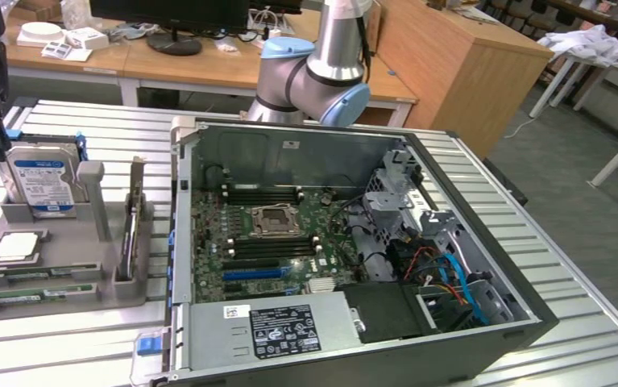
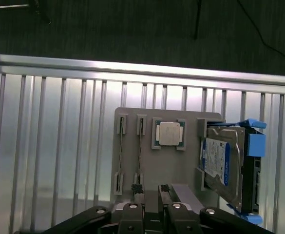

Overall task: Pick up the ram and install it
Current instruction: 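Pick up the ram and move it above insertion slot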

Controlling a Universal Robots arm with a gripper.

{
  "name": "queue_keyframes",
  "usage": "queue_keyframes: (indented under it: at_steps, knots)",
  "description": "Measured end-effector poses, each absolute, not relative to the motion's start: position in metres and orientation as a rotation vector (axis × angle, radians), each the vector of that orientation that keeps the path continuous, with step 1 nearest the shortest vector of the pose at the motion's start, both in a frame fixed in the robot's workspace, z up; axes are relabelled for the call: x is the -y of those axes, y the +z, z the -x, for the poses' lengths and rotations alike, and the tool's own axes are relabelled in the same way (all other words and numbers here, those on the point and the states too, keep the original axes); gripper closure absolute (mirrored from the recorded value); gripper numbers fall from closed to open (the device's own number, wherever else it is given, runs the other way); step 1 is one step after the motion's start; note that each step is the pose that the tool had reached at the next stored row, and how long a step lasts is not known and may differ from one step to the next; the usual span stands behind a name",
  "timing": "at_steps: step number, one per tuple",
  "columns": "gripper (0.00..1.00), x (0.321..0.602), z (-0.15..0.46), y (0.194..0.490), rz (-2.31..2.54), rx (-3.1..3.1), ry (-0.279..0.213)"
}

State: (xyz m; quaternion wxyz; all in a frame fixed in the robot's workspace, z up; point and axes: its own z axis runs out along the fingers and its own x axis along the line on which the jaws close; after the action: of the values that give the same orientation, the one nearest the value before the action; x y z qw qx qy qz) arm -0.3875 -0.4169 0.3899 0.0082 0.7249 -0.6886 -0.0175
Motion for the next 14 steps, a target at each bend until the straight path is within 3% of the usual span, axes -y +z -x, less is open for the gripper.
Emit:
queue_keyframes:
  at_steps: [2, 3, 14]
  knots:
    - [0.75, 0.417, 0.387, 0.390, -2.265, 2.152, -0.055]
    - [0.69, 0.417, 0.387, 0.390, -2.265, 2.152, -0.055]
    - [0.69, 0.417, 0.387, 0.373, -2.266, 2.152, -0.056]
